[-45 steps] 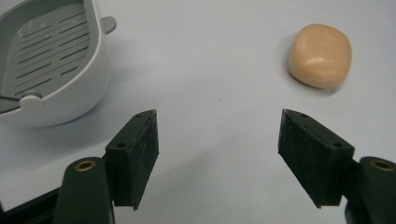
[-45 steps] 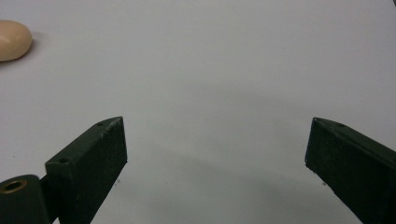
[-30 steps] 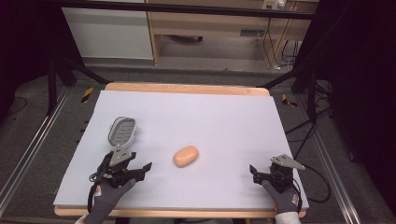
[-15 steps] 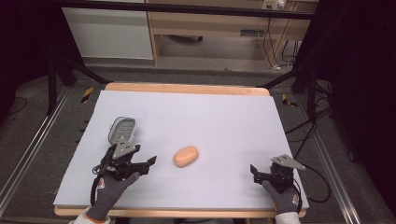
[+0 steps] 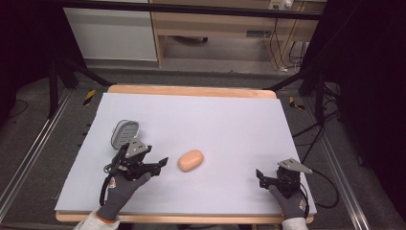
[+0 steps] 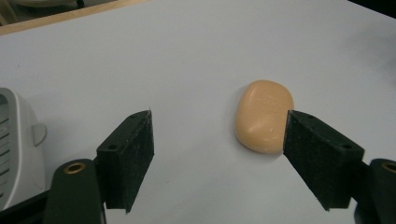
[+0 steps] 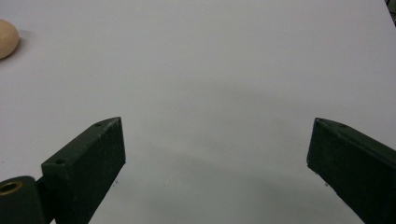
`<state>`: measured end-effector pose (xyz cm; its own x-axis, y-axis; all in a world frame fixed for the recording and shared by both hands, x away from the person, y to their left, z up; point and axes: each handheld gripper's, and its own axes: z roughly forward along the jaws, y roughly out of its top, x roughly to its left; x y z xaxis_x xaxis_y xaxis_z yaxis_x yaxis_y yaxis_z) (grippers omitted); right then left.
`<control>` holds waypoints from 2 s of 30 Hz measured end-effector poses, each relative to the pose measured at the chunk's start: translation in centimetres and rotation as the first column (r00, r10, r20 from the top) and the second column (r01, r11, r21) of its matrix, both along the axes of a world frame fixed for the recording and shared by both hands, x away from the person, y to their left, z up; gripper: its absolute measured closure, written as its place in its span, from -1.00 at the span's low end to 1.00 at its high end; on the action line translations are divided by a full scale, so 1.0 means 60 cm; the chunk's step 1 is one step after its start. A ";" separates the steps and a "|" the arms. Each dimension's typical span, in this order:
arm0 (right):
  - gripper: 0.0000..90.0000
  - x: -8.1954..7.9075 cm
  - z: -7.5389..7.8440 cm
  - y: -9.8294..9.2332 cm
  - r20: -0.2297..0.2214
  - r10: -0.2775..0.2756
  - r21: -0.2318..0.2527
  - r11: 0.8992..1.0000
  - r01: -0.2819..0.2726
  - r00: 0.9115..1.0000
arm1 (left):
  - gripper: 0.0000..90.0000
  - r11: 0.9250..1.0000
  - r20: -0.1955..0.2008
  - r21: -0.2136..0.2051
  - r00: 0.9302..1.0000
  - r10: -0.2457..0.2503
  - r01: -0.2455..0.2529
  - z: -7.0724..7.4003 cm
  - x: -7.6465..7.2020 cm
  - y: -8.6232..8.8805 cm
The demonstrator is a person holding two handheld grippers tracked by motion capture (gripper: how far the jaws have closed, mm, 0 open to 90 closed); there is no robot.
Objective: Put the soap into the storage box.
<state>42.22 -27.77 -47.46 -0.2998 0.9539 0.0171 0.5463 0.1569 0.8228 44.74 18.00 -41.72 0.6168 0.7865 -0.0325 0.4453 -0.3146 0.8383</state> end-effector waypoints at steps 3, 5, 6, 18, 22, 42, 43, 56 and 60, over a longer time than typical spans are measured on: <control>-0.90 0.000 0.000 0.000 0.000 -0.001 0.001 1.000 0.001 1.000 | -0.48 1.000 -0.005 0.011 1.000 -0.014 0.015 -0.001 0.004 -0.009; -0.90 0.000 0.000 0.000 0.001 -0.003 0.002 1.000 0.003 1.000 | -0.48 1.000 -0.007 0.016 1.000 -0.022 0.022 -0.002 0.006 -0.016; -0.90 0.000 0.000 0.000 0.002 -0.002 0.000 1.000 0.002 1.000 | -0.48 0.999 -0.008 0.023 1.000 -0.029 0.029 -0.002 0.008 -0.020; -0.90 0.002 -0.001 0.001 -0.007 0.004 0.003 1.000 -0.004 1.000 | -0.50 0.996 -0.031 0.049 0.997 -0.068 0.069 -0.009 0.021 -0.054; -0.89 0.002 -0.001 0.002 -0.011 0.009 0.004 1.000 -0.009 1.000 | -0.50 0.995 -0.040 0.054 0.996 -0.079 0.081 -0.012 0.028 -0.067; -0.89 0.004 -0.002 0.003 -0.020 0.009 0.007 1.000 -0.009 1.000 | -0.52 0.989 -0.085 0.103 0.992 -0.098 0.107 -0.036 0.054 -0.106; -0.89 0.004 -0.002 0.003 -0.021 0.010 0.007 1.000 -0.009 1.000 | -0.53 0.989 -0.088 0.105 0.991 -0.098 0.107 -0.037 0.055 -0.108; -0.89 0.005 -0.003 0.003 -0.024 0.016 0.001 1.000 -0.016 1.000 | -0.55 0.977 -0.114 0.163 0.986 -0.122 0.139 -0.055 0.068 -0.134; -0.89 0.005 -0.002 0.003 -0.035 0.015 0.014 1.000 -0.015 0.999 | -0.55 0.974 -0.121 0.173 0.984 -0.129 0.149 -0.060 0.071 -0.141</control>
